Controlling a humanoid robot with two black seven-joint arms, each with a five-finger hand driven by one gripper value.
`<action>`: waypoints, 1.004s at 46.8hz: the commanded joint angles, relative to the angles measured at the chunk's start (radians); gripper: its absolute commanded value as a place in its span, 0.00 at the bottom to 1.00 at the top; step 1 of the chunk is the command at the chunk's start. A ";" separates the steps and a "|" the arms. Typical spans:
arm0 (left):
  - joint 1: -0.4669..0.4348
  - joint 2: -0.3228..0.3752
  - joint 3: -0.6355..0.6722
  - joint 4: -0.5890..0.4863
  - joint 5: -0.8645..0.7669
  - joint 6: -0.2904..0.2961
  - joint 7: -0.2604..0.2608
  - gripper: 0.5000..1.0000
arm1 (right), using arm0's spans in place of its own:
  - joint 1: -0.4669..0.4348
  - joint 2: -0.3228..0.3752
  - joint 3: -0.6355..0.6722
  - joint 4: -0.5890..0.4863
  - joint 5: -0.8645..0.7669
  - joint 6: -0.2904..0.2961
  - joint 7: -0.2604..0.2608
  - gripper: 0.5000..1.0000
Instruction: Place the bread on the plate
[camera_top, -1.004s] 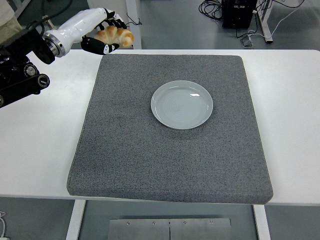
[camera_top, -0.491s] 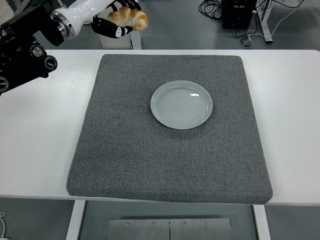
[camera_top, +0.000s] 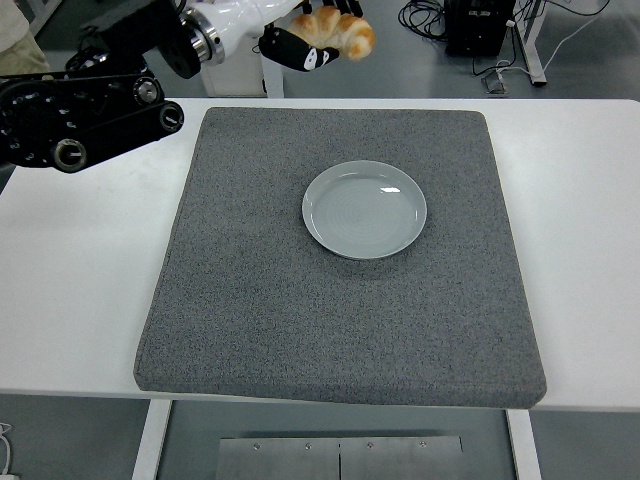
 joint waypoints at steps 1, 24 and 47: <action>-0.011 -0.036 0.004 0.017 0.000 -0.001 0.000 0.00 | 0.000 0.000 0.000 -0.001 0.000 0.000 0.002 1.00; -0.014 -0.228 0.062 0.114 0.006 0.007 -0.011 0.00 | 0.000 0.000 0.000 -0.001 0.000 0.000 0.002 1.00; 0.067 -0.328 0.140 0.246 0.008 0.018 -0.022 0.00 | 0.000 0.000 0.000 0.000 0.000 0.000 0.000 1.00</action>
